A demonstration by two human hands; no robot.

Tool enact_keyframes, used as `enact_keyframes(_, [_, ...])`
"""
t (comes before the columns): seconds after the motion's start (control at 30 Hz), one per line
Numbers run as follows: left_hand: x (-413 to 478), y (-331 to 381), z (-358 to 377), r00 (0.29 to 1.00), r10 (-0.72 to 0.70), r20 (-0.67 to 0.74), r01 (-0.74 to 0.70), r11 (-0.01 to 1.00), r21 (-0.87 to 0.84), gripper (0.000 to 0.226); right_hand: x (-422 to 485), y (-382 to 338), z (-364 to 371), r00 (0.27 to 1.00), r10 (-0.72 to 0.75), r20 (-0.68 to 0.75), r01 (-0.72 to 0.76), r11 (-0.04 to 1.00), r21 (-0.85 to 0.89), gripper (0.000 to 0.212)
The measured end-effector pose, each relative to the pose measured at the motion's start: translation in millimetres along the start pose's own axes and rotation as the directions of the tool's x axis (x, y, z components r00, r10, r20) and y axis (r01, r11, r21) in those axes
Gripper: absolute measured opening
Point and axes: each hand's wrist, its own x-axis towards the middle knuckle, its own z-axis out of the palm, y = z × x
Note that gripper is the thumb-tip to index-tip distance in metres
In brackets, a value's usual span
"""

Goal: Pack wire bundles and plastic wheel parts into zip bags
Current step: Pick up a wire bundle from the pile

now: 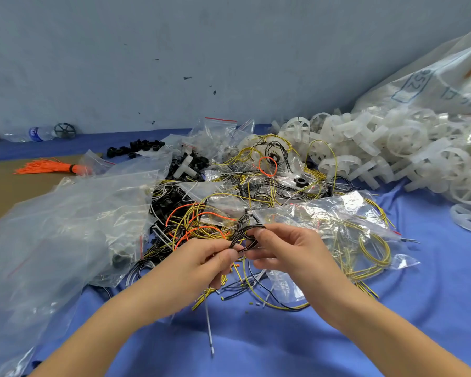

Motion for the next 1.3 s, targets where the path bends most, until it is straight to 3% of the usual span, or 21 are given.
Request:
enact_keyframes(0.1, [-2, -6, -1, 0.991, 0.101, -0.092, -0.078, 0.971, 0.226, 0.028, 2, 0, -1, 0.999, 0.008, -0.036, -0.007, 1.000, 0.010, 0.014])
enact_keyframes(0.2, [-4, -8, 0, 0.971, 0.183, -0.153, -0.122, 0.932, 0.342, 0.032, 3, 0, -2, 0.999, 0.019, -0.037, -0.018, 1.000, 0.025, 0.014])
enact_keyframes(0.4, [-4, -11, 1, 0.986, 0.114, -0.123, -0.084, 0.970, 0.226, 0.032, 7, -3, -6, 1.000, -0.024, 0.007, 0.025, 0.999, -0.024, 0.018])
enact_keyframes(0.47, [-2, -13, 0, 0.991, 0.069, -0.118, -0.052, 0.989, 0.142, 0.034, 8, -5, -14, 0.991, -0.132, -0.030, 0.126, 0.981, -0.148, 0.024])
enact_keyframes(0.57, [1, -17, -1, 0.993, 0.017, -0.117, -0.008, 0.997, 0.074, 0.033, 8, -6, -27, 0.961, -0.273, -0.043, 0.230, 0.877, -0.422, 0.017])
enact_keyframes(0.77, [2, -19, 4, 0.993, 0.019, -0.114, -0.005, 0.993, 0.119, 0.033, 5, 5, -24, 0.981, -0.122, 0.151, 0.182, 0.849, -0.497, 0.022])
enact_keyframes(1.0, [4, -13, 21, 0.993, 0.047, -0.107, -0.040, 0.997, 0.062, 0.026, 7, 9, -14, 0.986, -0.029, 0.167, 0.071, 0.965, -0.252, 0.021])
enact_keyframes(1.17, [4, -8, 23, 0.986, 0.060, -0.158, -0.050, 0.997, 0.066, 0.031, 6, 10, -12, 0.991, -0.024, 0.134, 0.040, 0.992, -0.116, 0.020])
enact_keyframes(1.3, [6, -4, 25, 0.995, 0.039, -0.093, -0.052, 0.987, -0.150, 0.031, 7, 13, -10, 0.995, -0.033, 0.097, 0.034, 0.999, -0.011, 0.020])
